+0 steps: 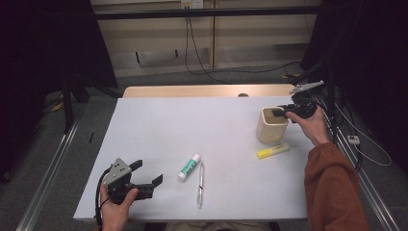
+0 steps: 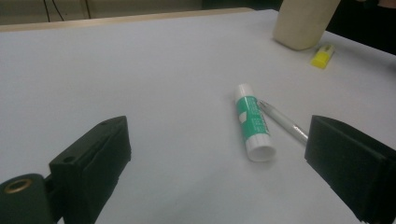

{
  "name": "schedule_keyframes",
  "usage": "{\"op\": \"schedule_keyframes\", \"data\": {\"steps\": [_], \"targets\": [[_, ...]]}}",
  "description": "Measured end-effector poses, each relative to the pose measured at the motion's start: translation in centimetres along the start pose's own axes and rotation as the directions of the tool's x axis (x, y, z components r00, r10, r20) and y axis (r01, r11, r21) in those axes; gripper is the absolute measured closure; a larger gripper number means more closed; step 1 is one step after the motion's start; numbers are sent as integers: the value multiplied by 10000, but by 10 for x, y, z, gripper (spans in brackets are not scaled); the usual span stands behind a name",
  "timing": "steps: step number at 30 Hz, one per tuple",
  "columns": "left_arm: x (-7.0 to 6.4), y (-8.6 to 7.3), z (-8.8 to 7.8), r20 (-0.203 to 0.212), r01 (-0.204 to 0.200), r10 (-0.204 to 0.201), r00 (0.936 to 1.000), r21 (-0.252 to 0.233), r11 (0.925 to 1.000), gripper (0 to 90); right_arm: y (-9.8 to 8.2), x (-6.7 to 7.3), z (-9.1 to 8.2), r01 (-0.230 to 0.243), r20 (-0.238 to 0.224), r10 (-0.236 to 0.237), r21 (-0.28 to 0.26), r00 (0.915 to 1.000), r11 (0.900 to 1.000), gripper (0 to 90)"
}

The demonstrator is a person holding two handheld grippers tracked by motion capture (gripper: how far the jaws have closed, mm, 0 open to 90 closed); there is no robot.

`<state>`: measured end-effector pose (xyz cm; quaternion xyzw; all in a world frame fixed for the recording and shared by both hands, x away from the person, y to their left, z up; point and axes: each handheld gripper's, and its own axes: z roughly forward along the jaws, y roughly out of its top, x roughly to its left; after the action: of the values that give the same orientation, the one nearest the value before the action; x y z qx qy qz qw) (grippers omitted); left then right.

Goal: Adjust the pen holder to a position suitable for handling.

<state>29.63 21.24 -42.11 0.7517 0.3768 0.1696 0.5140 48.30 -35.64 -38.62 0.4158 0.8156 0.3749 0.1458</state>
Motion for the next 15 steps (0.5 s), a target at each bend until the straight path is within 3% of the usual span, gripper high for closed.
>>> {"op": "schedule_keyframes", "data": {"steps": [15], "targets": [[0,0,1,11,28,-28,10000,50,10000,69,3,2,0,107,165,-113,366,9998,9993,709]]}}
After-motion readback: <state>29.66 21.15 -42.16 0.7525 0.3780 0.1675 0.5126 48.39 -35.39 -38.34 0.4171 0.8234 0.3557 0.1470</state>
